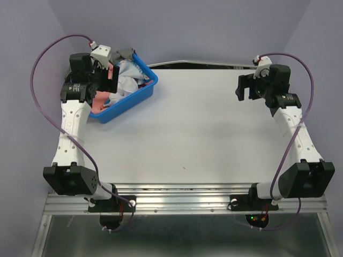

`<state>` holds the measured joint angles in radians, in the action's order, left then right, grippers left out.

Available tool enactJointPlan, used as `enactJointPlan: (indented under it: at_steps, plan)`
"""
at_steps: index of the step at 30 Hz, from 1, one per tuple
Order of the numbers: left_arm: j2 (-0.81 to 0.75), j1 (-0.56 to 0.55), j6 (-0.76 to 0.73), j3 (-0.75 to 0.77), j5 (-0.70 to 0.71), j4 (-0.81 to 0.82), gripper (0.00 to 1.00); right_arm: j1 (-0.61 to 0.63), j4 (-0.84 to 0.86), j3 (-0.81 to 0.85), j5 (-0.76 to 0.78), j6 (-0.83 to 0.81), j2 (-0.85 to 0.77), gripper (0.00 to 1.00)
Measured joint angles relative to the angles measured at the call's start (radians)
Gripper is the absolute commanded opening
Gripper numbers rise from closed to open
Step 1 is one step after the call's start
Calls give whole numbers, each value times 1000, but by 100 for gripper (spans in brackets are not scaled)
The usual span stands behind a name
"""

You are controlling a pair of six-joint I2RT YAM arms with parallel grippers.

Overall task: Fold and stack the skirts
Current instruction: Grab the skirt from the pile

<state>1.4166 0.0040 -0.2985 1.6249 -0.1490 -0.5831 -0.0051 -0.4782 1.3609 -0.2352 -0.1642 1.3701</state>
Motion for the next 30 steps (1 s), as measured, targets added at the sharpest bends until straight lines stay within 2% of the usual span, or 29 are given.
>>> enactJointPlan:
  at_steps: [5, 11, 16, 17, 20, 24, 30]
  plan:
    - [39, 0, 1, 48, 28, -14, 99, 0, 0, 0, 1, -2, 0, 100]
    - [174, 1, 4, 235, 50, -50, 97, 0, 0, 0, 1, -3, 5, 100]
    - [371, 45, 9, 492, -40, -150, 85, 0, 0, 0, 5, -6, 36, 100]
    - [452, 71, 12, 594, -78, -193, 82, 0, -1, 1, 5, -8, 43, 100]
    - [579, 127, 18, 724, -156, -217, 82, 0, -2, 1, 10, -13, 50, 100]
    - [650, 173, 16, 737, -219, -236, 80, 0, -2, 1, 14, -17, 52, 100]
    - [673, 180, 31, 672, -315, -129, 79, 0, -2, 2, 19, -23, 79, 100]
